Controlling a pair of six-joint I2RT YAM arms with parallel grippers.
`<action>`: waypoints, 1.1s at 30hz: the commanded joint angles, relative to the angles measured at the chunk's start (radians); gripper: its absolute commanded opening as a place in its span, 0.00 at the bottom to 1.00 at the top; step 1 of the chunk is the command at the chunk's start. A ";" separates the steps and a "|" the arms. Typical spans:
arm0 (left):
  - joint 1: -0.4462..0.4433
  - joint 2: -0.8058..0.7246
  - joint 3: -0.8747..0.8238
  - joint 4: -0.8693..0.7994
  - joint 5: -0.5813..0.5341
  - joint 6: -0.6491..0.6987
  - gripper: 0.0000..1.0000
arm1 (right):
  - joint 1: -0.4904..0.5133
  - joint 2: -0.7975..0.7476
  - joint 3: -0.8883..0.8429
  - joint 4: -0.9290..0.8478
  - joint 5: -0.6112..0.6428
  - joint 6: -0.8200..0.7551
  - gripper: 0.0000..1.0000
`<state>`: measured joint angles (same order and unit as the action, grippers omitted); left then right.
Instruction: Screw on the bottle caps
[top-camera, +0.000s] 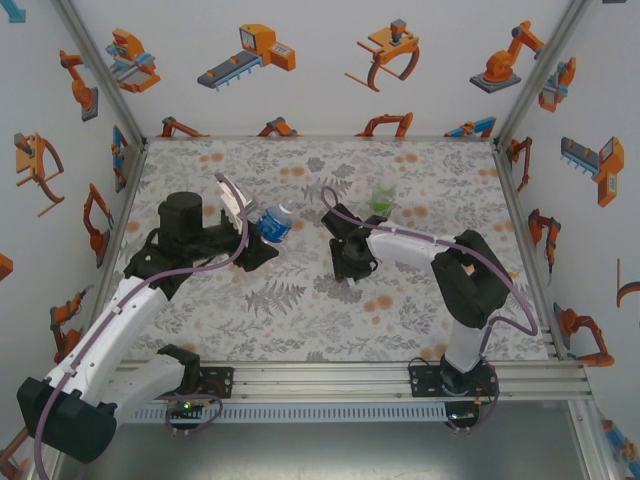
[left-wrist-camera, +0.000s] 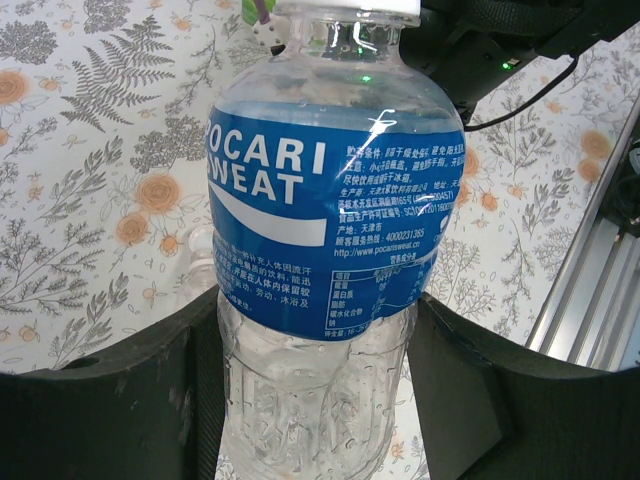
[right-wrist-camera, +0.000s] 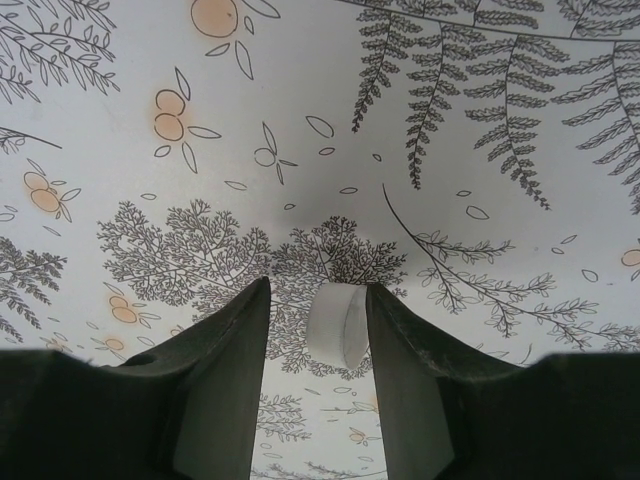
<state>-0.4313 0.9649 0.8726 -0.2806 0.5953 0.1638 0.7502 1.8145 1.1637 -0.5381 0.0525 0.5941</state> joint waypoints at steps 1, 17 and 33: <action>0.003 0.004 0.019 0.006 0.014 0.013 0.00 | 0.008 0.012 -0.017 0.008 -0.011 0.028 0.42; 0.004 0.017 0.022 0.010 0.025 0.008 0.00 | 0.007 -0.022 -0.056 0.006 0.007 0.054 0.33; 0.003 0.025 0.023 0.011 0.029 0.000 0.00 | -0.050 -0.101 -0.164 0.267 -0.245 0.168 0.24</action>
<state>-0.4313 0.9844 0.8730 -0.2806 0.5995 0.1631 0.7250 1.7557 1.0454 -0.3916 -0.0860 0.6937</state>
